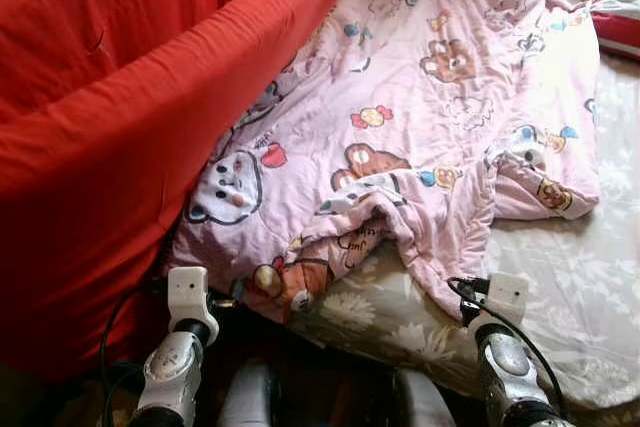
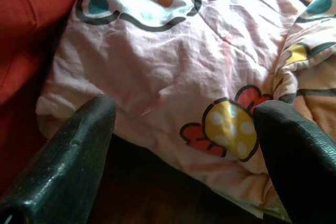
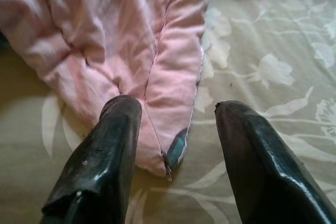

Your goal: Clean up the room

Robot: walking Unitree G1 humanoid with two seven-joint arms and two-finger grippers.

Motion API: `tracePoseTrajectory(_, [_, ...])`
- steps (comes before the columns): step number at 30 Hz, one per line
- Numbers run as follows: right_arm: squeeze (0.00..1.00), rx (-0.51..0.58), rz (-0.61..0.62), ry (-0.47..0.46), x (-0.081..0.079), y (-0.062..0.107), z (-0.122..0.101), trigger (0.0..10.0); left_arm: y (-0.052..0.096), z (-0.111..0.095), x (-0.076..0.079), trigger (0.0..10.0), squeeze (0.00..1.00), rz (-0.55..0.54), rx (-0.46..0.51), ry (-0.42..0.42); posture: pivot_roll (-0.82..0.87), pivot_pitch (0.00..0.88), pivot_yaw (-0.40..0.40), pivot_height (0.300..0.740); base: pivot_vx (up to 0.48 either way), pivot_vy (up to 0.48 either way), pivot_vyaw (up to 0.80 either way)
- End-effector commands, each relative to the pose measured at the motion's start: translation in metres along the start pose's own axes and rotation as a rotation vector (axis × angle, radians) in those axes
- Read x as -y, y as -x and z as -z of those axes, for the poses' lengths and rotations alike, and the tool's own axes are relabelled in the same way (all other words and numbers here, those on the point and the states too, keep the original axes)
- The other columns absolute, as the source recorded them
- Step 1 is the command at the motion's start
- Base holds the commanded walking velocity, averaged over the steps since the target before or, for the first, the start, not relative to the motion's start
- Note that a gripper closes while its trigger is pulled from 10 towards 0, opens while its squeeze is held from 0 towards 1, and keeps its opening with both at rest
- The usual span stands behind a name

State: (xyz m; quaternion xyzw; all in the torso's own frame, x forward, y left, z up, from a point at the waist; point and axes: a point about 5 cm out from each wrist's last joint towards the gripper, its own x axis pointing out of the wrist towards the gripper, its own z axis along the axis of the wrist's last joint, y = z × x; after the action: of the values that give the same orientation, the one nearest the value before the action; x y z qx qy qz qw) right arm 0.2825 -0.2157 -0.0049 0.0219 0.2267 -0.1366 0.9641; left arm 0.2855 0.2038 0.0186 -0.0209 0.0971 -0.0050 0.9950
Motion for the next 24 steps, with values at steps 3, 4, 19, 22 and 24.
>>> tracePoseTrajectory(3, [1.00, -0.041, 0.007, 0.020, 0.003, 0.000, 0.004, 10.0, 0.002, 0.001, 0.003, 10.0, 0.00, 0.029, 0.000, -0.018, 0.17, 0.274, 0.016, 0.641, 0.000, 0.000, 0.00])
tracePoseTrajectory(4, [1.00, -0.044, 0.009, 0.024, 0.003, 0.000, 0.004, 10.0, 0.001, -0.002, 0.004, 10.0, 0.00, 0.040, 0.012, -0.027, 0.17, 0.290, 0.020, 0.641, 0.000, 0.000, 0.00])
tracePoseTrajectory(19, [0.80, -0.014, 0.012, 0.021, 0.004, 0.000, 0.001, 10.0, 0.009, -0.027, 0.019, 10.0, 0.00, 0.131, 0.137, -0.070, 0.20, 0.442, 0.050, 0.641, 0.000, 0.000, 0.00])
tracePoseTrajectory(22, [0.00, 0.011, -0.001, 0.019, 0.002, -0.001, -0.004, 10.0, 0.015, -0.030, 0.020, 10.0, 0.00, 0.136, 0.148, -0.072, 0.21, 0.468, 0.051, 0.641, 0.000, 0.000, 0.00])
tracePoseTrajectory(24, [0.00, 0.048, -0.010, 0.004, 0.001, -0.003, -0.011, 10.0, 0.021, -0.030, 0.019, 10.0, 0.00, 0.137, 0.149, -0.074, 0.22, 0.487, 0.054, 0.641, 0.000, 0.000, 0.00])
